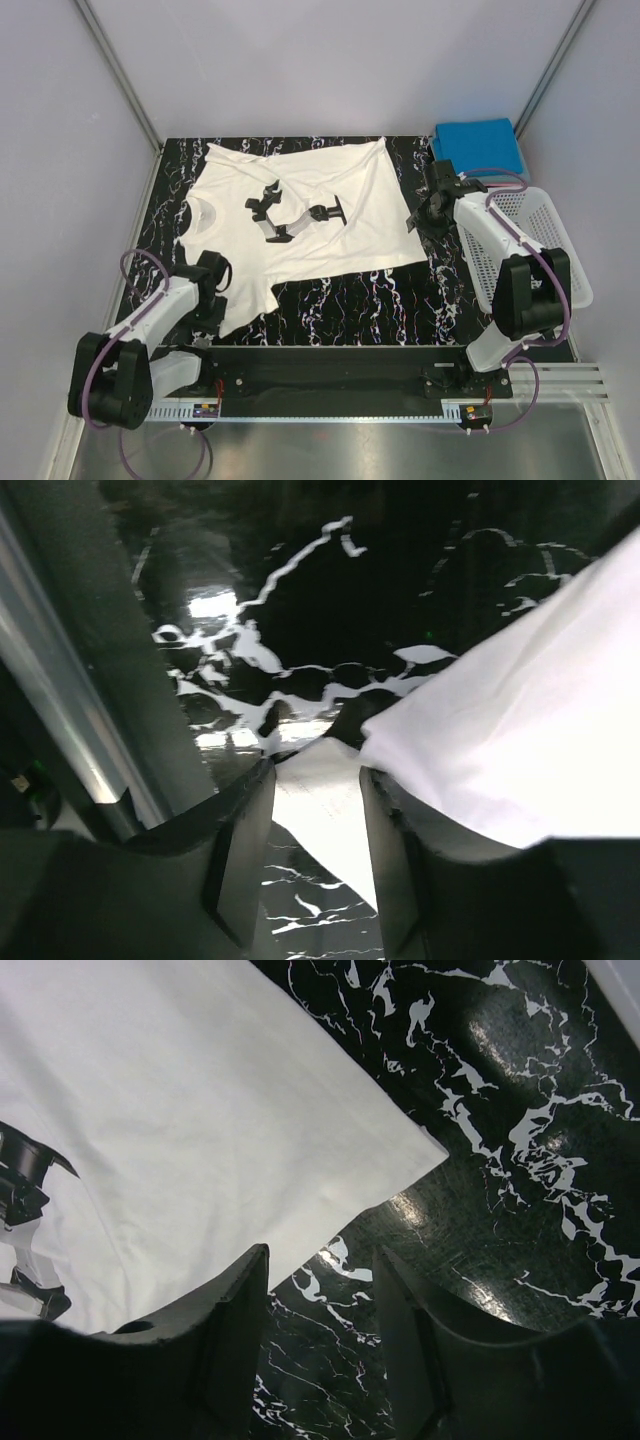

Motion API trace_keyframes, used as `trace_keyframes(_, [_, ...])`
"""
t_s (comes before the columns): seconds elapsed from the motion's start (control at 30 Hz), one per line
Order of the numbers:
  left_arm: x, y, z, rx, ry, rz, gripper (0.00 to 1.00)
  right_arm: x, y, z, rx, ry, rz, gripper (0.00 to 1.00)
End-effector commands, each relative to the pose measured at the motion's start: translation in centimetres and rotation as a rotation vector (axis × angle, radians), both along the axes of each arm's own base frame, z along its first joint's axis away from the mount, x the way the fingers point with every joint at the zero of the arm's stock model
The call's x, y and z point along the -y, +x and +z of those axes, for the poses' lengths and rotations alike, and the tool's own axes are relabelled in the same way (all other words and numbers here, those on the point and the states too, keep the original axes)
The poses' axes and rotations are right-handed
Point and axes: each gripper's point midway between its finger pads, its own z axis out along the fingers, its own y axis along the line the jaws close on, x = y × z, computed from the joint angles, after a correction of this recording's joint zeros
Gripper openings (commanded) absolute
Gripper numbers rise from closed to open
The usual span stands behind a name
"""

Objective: Fold and stack the t-shirts
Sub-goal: Flatten the tshirt out

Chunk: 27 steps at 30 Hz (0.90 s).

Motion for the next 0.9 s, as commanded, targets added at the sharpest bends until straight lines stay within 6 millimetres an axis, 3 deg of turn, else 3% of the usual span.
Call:
trace_keyframes(0.0, [-0.6,4.7,0.2,0.1,0.057,0.011,0.46,1.0,1.7,0.8,0.039,-0.068,-0.005,0.54])
trace_keyframes(0.23, [-1.6,9.6,0.8,0.091,0.088,-0.047,0.57,1.4,2.1,0.8,0.029,-0.1,0.0,0.55])
trace_keyframes(0.33, [-2.4,10.5,2.1,0.13,0.117,-0.07,0.59,1.4,2.0,0.7,0.032,-0.096,-0.003,0.55])
trace_keyframes(0.37, [-2.6,10.9,3.4,0.166,0.128,-0.069,0.59,1.4,2.0,0.7,0.033,-0.094,-0.003,0.55])
trace_keyframes(0.47, [-3.1,9.2,5.3,0.154,0.148,-0.04,0.59,1.3,1.8,0.3,0.034,-0.085,-0.008,0.55])
trace_keyframes(0.53, [-3.5,6.9,5.8,0.103,0.163,0.002,0.56,1.2,1.6,0.0,0.028,-0.08,-0.01,0.54])
trace_keyframes(0.67, [-3.1,5.0,4.5,0.147,0.13,0.011,0.54,1.0,1.6,-0.3,0.022,-0.067,-0.009,0.54])
trace_keyframes(0.87, [-4.0,5.9,3.2,0.216,0.181,-0.015,0.43,0.8,1.3,0.4,0.034,-0.057,0.0,0.54])
